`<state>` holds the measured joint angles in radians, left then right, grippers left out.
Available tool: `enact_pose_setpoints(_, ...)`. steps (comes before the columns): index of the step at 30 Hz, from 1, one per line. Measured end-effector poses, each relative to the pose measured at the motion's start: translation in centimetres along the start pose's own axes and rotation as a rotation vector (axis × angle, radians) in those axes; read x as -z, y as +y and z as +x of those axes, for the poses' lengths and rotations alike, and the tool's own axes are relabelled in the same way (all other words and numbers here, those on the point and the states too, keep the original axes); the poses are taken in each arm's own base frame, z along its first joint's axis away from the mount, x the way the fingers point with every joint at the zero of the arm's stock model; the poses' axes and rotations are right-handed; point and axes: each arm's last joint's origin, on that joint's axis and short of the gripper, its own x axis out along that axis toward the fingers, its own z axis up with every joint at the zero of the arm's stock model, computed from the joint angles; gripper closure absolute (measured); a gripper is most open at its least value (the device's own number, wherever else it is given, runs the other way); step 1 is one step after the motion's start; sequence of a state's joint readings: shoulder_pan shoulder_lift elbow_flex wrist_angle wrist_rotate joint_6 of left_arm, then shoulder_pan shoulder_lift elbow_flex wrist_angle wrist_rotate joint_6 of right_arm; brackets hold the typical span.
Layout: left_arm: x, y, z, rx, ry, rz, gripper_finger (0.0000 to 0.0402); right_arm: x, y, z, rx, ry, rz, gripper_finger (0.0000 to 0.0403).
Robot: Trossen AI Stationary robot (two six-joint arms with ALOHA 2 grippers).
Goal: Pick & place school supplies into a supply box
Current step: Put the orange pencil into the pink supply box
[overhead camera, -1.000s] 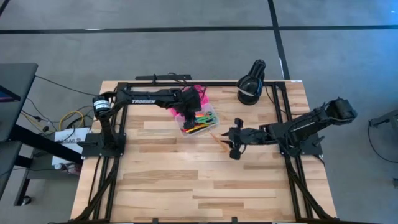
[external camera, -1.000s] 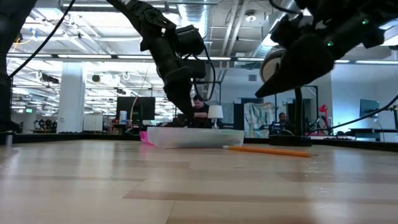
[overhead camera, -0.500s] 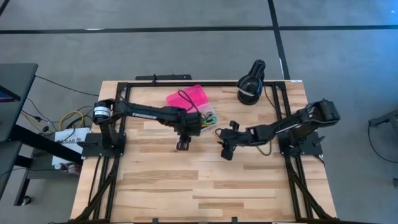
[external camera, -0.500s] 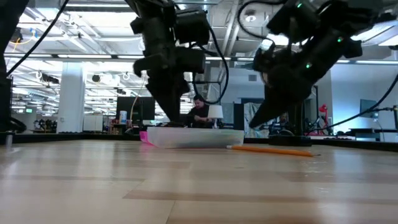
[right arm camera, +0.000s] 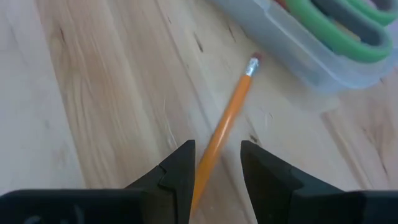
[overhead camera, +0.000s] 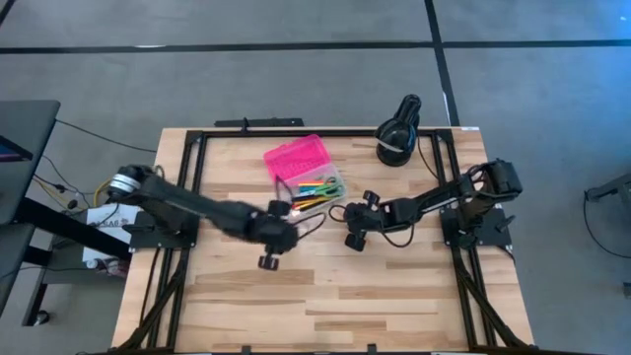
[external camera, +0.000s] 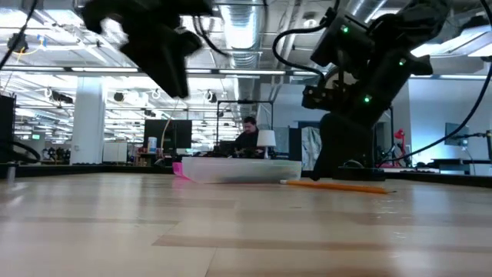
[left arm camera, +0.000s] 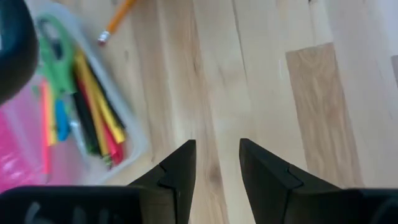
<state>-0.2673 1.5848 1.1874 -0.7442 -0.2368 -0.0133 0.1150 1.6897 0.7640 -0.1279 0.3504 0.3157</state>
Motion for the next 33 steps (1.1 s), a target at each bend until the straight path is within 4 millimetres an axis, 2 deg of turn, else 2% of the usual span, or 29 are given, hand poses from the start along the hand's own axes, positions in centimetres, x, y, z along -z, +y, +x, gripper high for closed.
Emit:
enact_pose_setpoints(8, 5.2, -4.5, -3.7, -0.195, -0.191, -0.093, 0.0284, 0.5, -0.7, 0.2, 0.013, 0.074, 0.044, 0.0281)
enact_pose_setpoints(15, 10.3, -7.6, -4.0, -0.285, -0.398, -0.172, 0.0284, 0.5, -1.3, 0.3, -0.051, 0.138, 0.069, 0.0282)
enact_pose_setpoints(20, 12.8, -9.0, -3.3, -0.336, -0.489, -0.212, 0.0284, 0.6, -1.6, -0.2, -0.041, 0.255, 0.073, 0.0307)
enact_pose_setpoints(23, 13.4, -9.4, -3.2, -0.367, -0.517, -0.207, 0.0284, 0.4, -1.7, -0.5, -0.057, 0.297, 0.070, 0.0327)
enact_pose_setpoints(31, 13.5, -9.9, -3.6, -0.364, -0.545, -0.197, 0.0284, 0.5, -1.7, -0.9, -0.086, 0.373, 0.032, 0.0391)
enact_pose_setpoints(33, 13.5, -9.9, -3.6, -0.366, -0.545, -0.198, 0.0284, 0.7, -1.5, -1.0, -0.100, 0.390, -0.010, 0.0396)
